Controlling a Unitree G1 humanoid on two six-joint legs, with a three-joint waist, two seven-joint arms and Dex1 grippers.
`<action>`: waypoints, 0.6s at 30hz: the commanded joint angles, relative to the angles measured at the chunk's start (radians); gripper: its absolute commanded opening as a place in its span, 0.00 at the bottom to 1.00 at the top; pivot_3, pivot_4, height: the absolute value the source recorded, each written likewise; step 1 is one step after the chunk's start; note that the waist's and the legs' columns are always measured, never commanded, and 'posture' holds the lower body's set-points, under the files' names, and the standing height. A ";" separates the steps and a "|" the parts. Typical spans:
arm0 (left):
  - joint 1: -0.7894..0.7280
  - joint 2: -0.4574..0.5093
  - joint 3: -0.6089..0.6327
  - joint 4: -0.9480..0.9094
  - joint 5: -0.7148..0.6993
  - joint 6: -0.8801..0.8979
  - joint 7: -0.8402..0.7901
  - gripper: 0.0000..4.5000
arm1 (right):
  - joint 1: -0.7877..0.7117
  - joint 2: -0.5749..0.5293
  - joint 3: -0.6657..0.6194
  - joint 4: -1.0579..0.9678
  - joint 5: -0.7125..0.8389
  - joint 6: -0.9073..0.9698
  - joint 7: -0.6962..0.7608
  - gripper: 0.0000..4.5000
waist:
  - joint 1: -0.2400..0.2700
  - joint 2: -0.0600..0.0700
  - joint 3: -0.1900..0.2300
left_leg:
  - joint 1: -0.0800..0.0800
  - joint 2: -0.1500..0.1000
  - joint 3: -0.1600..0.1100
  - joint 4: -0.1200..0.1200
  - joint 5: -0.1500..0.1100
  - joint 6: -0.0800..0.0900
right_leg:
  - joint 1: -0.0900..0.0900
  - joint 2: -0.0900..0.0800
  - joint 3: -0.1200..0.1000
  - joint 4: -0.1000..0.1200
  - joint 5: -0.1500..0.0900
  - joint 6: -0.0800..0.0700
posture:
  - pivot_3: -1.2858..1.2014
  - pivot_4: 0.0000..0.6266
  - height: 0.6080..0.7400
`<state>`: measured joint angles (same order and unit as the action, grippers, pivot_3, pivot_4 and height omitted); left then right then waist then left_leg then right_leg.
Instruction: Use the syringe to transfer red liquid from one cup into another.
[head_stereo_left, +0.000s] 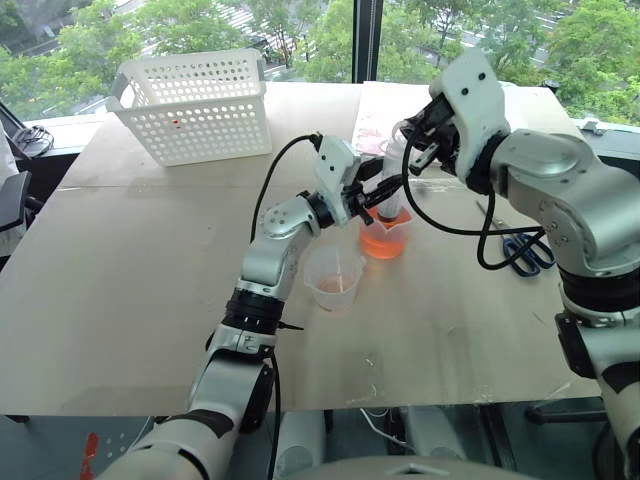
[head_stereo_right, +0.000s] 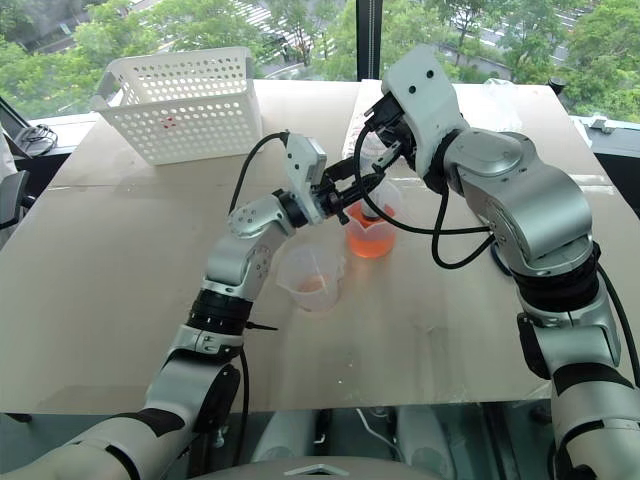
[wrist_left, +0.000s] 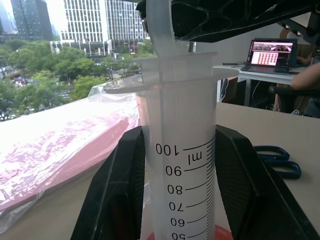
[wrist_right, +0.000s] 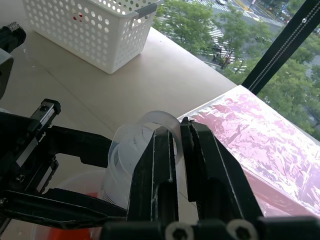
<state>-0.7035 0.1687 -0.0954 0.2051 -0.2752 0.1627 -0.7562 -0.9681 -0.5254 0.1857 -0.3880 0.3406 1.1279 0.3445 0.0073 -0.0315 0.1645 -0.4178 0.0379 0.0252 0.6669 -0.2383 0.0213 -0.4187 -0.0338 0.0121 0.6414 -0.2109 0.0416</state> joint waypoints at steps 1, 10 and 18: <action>0.016 0.000 -0.025 -0.043 -0.001 0.009 -0.020 0.32 | -0.066 -0.020 -0.035 -0.012 -0.047 -0.065 0.000 0.00 | 0.000 0.000 0.000 | 0.000 0.000 0.000 0.000 0.000 0.000 | 0.000 0.000 0.000 0.000 0.000 0.000 | 0.52 0.24 1.00; 0.029 0.002 -0.032 -0.060 -0.002 0.023 -0.028 0.32 | -0.091 -0.028 -0.044 0.019 -0.070 -0.093 0.017 0.00 | -0.003 0.000 0.000 | 0.000 0.000 0.000 0.000 0.000 0.000 | 0.000 0.000 0.000 0.000 0.000 0.000 | 0.52 0.24 1.00; 0.029 0.002 -0.033 -0.064 -0.002 0.029 -0.031 0.32 | -0.102 -0.035 -0.049 0.029 -0.077 -0.102 0.025 0.00 | -0.006 0.000 0.000 | 0.000 0.000 0.000 0.000 0.000 0.000 | 0.000 0.000 0.000 0.000 0.000 0.000 | 0.52 0.24 1.00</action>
<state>-0.6955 0.1736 -0.0839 0.1775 -0.2789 0.1888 -0.7514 -1.0023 -0.5290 0.1918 -0.3433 0.3217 1.0873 0.3926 0.0010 -0.0313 0.1647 -0.4178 0.0379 0.0250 0.6664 -0.2383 0.0214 -0.4188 -0.0339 0.0120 0.6411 -0.2109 0.0416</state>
